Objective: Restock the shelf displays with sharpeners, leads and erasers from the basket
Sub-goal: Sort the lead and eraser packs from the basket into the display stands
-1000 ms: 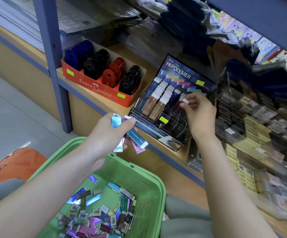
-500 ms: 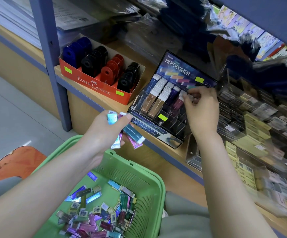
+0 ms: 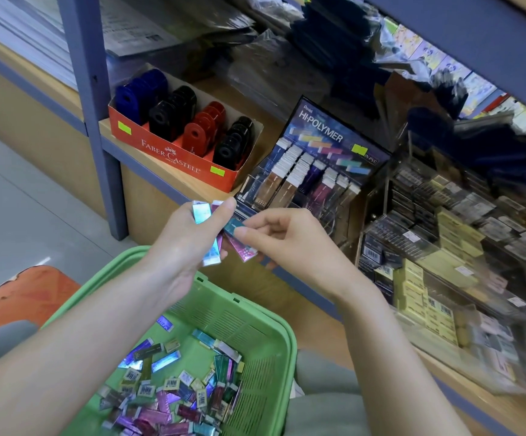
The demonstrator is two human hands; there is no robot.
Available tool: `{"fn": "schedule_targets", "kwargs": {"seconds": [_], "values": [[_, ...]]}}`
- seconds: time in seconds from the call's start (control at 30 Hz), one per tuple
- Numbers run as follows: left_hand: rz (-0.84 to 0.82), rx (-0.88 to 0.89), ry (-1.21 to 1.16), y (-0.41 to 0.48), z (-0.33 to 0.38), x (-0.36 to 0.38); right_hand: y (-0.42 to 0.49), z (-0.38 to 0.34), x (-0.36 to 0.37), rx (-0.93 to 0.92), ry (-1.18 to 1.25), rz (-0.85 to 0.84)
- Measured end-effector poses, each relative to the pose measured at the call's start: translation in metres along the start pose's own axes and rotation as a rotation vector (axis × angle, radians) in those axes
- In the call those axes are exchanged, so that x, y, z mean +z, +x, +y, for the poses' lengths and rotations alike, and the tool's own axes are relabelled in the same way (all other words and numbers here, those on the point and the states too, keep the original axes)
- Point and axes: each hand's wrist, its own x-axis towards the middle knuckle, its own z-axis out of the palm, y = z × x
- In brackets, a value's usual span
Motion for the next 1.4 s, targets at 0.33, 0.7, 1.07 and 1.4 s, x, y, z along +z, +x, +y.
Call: {"fn": "schedule_targets", "kwargs": {"seconds": [0.33, 0.7, 1.07, 1.4], "values": [[-0.150, 0.101, 0.040, -0.007, 0.005, -0.002, 0.004, 0.003, -0.009, 0.066, 0.282, 0.126], [-0.113, 0.042, 0.057, -0.005, 0.004, -0.004, 0.020, 0.036, -0.050, -0.079, 0.053, 0.856], [-0.102, 0.018, 0.050, -0.009, 0.010, -0.007, 0.027, 0.069, -0.075, -0.056, -0.273, 0.864], [-0.102, 0.018, 0.067, -0.009, 0.009, -0.006, 0.023, 0.078, -0.080, -0.068, -0.325, 0.821]]}}
